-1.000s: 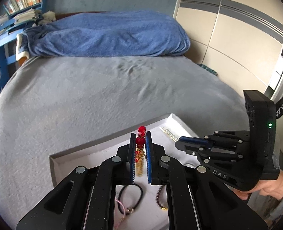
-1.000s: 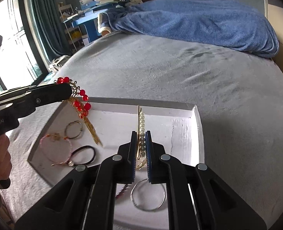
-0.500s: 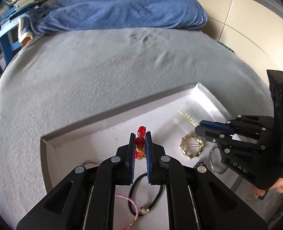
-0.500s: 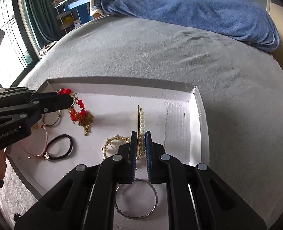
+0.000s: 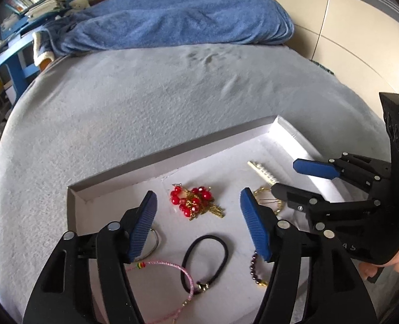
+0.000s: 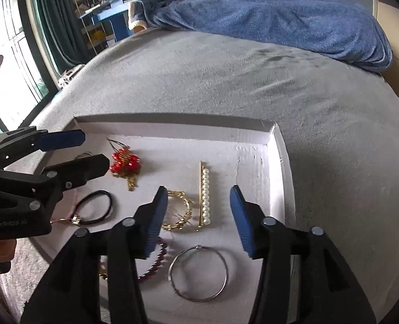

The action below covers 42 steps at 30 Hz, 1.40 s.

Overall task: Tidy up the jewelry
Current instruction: 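Carry both items into the tray and open both tools to release them, then move both open tools back to the remaining bracelets beside the tray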

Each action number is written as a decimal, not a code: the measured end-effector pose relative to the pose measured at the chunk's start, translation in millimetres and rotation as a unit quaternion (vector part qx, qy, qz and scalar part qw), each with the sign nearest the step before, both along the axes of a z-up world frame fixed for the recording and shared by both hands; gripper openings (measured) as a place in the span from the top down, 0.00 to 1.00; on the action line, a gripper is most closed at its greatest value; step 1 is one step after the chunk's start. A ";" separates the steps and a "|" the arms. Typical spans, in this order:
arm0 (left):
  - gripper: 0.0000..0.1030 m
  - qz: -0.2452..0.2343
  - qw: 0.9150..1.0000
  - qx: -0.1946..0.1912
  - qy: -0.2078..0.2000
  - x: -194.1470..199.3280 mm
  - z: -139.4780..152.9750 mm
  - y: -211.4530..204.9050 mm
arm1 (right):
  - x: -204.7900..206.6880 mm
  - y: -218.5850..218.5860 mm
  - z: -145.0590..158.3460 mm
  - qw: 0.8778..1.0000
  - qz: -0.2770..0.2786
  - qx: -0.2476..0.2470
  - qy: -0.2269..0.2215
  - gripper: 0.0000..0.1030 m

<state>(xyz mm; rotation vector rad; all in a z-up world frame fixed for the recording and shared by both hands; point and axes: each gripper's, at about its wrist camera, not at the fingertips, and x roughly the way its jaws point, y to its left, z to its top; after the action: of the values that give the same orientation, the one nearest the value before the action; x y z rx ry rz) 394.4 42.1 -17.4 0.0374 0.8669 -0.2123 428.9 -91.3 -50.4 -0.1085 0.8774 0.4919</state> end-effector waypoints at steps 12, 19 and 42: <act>0.11 0.028 0.996 0.031 -0.073 -60.1 35.7 5.4 | -39.8 -10.7 25.0 0.999 0.001 0.029 -0.023 0.34; 0.10 0.035 0.996 0.026 -0.077 -94.9 33.0 8.7 | -63.0 -21.7 29.8 0.999 -0.014 0.041 -0.029 0.24; 0.10 0.048 0.997 0.008 -0.061 -200.5 15.8 11.9 | -143.7 -38.6 27.5 0.998 -0.016 0.056 -0.036 0.08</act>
<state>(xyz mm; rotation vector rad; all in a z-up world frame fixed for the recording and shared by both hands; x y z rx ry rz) 193.8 54.0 -1.6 0.0240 0.7474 -0.1117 285.2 -129.9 -22.9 -0.0089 0.7790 0.5027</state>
